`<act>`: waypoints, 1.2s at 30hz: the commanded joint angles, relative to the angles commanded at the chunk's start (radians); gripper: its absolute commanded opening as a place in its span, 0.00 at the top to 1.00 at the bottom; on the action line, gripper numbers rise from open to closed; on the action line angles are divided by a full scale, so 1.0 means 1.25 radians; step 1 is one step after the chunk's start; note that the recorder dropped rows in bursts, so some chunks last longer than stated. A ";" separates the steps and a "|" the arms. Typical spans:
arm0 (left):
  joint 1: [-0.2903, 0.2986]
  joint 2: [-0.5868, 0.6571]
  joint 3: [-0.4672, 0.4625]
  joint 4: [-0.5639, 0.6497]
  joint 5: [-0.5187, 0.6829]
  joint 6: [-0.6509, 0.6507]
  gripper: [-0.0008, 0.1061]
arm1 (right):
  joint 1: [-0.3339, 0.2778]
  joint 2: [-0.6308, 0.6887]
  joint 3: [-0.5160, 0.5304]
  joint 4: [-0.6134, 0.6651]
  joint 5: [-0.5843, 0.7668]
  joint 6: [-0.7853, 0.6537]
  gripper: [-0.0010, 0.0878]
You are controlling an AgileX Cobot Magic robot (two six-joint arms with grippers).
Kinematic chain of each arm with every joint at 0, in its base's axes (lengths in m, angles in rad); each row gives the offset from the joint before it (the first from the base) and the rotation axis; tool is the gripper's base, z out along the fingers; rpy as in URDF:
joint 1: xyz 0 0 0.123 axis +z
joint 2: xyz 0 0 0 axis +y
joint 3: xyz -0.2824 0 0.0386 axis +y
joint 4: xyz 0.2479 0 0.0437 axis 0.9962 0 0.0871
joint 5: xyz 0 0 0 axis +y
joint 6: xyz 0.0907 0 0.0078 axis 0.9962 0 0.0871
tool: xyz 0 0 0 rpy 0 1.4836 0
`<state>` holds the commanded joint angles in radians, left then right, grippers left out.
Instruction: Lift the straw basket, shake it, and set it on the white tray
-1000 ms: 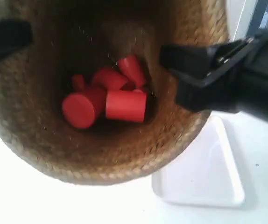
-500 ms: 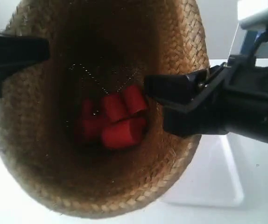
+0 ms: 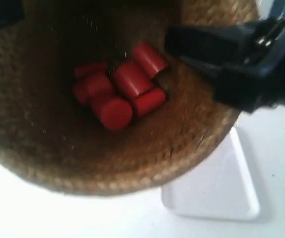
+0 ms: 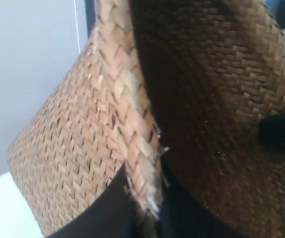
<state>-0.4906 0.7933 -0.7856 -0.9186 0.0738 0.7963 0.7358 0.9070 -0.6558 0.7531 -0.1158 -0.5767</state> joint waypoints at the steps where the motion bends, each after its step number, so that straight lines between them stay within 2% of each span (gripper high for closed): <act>1: 0.000 0.015 0.003 0.000 0.012 -0.004 0.99 | -0.001 0.022 -0.006 0.012 0.012 0.005 0.99; 2: 0.000 0.015 -0.008 0.000 0.040 -0.004 0.99 | 0.002 0.024 -0.021 0.013 0.049 0.005 0.99; 4: 0.000 -0.020 -0.060 0.000 0.159 -0.007 0.99 | 0.012 -0.007 -0.074 0.012 0.182 0.005 0.99; 5: 0.000 -0.035 -0.089 -0.008 0.204 -0.010 0.99 | 0.017 -0.029 -0.093 0.016 0.218 0.007 0.99; 7: 0.000 -0.070 -0.120 -0.014 0.237 -0.010 0.99 | 0.030 -0.071 -0.105 0.023 0.233 0.017 0.99; 9: 0.000 -0.075 -0.101 -0.011 0.227 0.017 0.99 | 0.034 -0.075 -0.081 0.018 0.172 0.015 0.99; 10: 0.000 -0.062 -0.080 -0.010 0.204 0.024 0.99 | 0.034 -0.058 -0.052 0.009 0.103 0.005 0.99; 12: 0.000 -0.022 -0.023 0.008 0.112 0.034 0.99 | 0.032 -0.001 -0.009 0.009 -0.027 -0.024 0.99; 13: 0.000 -0.008 -0.010 0.015 0.090 0.032 0.99 | 0.032 0.026 -0.005 0.015 -0.045 -0.023 0.99; 14: 0.000 -0.006 -0.013 0.010 0.094 0.022 0.99 | 0.031 0.031 -0.014 0.019 -0.024 -0.014 0.99; 18: 0.000 -0.073 -0.096 -0.002 0.226 0.015 0.99 | 0.038 -0.050 -0.116 0.026 0.254 0.007 0.99; 19: 0.000 -0.085 -0.100 -0.001 0.223 0.015 0.99 | 0.042 -0.066 -0.123 0.026 0.261 0.007 0.99; 21: 0.000 -0.089 -0.074 -0.001 0.166 0.015 0.99 | 0.043 -0.075 -0.100 0.004 0.187 -0.004 0.99; 24: 0.000 -0.024 0.003 0.011 0.052 0.020 0.99 | 0.030 -0.001 -0.029 -0.014 -0.001 -0.004 0.99; 25: 0.000 -0.016 0.003 0.007 0.057 0.012 0.99 | 0.026 0.008 -0.033 0.000 0.002 0.007 0.99; 26: 0.000 -0.023 -0.014 0.000 0.089 0.006 0.99 | 0.026 -0.001 -0.055 0.013 0.051 0.015 0.99; 28: 0.000 -0.058 -0.062 -0.001 0.192 0.006 0.99 | 0.026 -0.053 -0.111 0.007 0.183 0.007 0.99; 29: 0.000 -0.094 -0.098 -0.001 0.205 0.006 0.99 | 0.026 -0.091 -0.143 0.008 0.250 0.004 0.99; 32: 0.000 -0.091 -0.061 0.003 0.131 0.010 0.99 | 0.026 -0.095 -0.095 -0.029 0.175 0.004 0.99; 34: 0.000 -0.041 -0.003 0.000 0.082 0.009 0.99 | 0.024 -0.024 -0.027 -0.033 0.069 0.004 0.99; 36: 0.000 -0.015 0.002 0.000 0.104 0.009 0.99 | 0.024 0.010 -0.026 -0.026 0.064 0.010 0.99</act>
<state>-0.4906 0.7743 -0.7826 -0.9183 0.2037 0.8072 0.7661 0.9195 -0.6878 0.7206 -0.0364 -0.5647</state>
